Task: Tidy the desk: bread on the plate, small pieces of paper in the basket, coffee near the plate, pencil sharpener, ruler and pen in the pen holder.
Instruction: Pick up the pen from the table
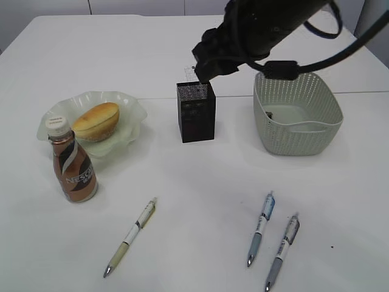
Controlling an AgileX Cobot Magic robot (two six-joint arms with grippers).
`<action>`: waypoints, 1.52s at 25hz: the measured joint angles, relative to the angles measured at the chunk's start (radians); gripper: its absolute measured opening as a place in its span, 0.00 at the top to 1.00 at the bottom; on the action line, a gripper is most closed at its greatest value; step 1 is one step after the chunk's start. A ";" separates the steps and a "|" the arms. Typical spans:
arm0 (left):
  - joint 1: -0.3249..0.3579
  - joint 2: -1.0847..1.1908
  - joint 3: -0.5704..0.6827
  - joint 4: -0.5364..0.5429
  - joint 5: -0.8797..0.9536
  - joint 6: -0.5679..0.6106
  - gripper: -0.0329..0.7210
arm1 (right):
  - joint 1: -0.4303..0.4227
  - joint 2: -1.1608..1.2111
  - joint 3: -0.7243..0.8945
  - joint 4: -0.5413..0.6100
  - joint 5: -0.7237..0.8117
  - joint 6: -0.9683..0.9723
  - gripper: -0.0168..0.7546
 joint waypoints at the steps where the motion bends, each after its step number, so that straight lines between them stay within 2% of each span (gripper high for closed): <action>1: 0.000 0.000 0.000 -0.007 0.000 0.025 0.40 | 0.000 -0.022 0.000 -0.020 0.050 0.022 0.48; 6: -0.007 0.000 0.000 -0.014 0.000 0.101 0.40 | 0.000 -0.122 0.000 -0.189 0.267 0.203 0.48; 9: -0.041 0.000 0.000 -0.014 0.000 0.117 0.40 | 0.000 -0.167 0.000 -0.279 0.400 0.318 0.48; 12: -0.096 0.004 0.000 -0.014 0.000 0.124 0.40 | 0.000 -0.195 0.000 -0.325 0.452 0.398 0.48; 14: -0.143 0.011 0.000 -0.011 0.000 0.125 0.40 | 0.000 -0.215 0.000 -0.317 0.458 0.430 0.48; 18: -0.227 0.035 0.000 0.002 0.000 0.127 0.40 | 0.000 -0.263 0.000 -0.214 0.465 0.442 0.48; 26: -0.325 0.141 0.000 0.018 0.000 0.101 0.40 | 0.000 -0.297 0.000 -0.102 0.474 0.400 0.48; 31: -0.355 0.255 0.000 0.027 -0.002 0.053 0.40 | 0.000 -0.297 0.000 -0.114 0.474 0.381 0.48; 35: -0.378 0.370 0.002 0.035 -0.010 0.049 0.40 | 0.000 -0.298 0.000 -0.172 0.474 0.370 0.48; 38: -0.382 0.419 0.004 0.055 -0.016 0.049 0.40 | 0.000 -0.301 0.015 -0.206 0.474 0.294 0.48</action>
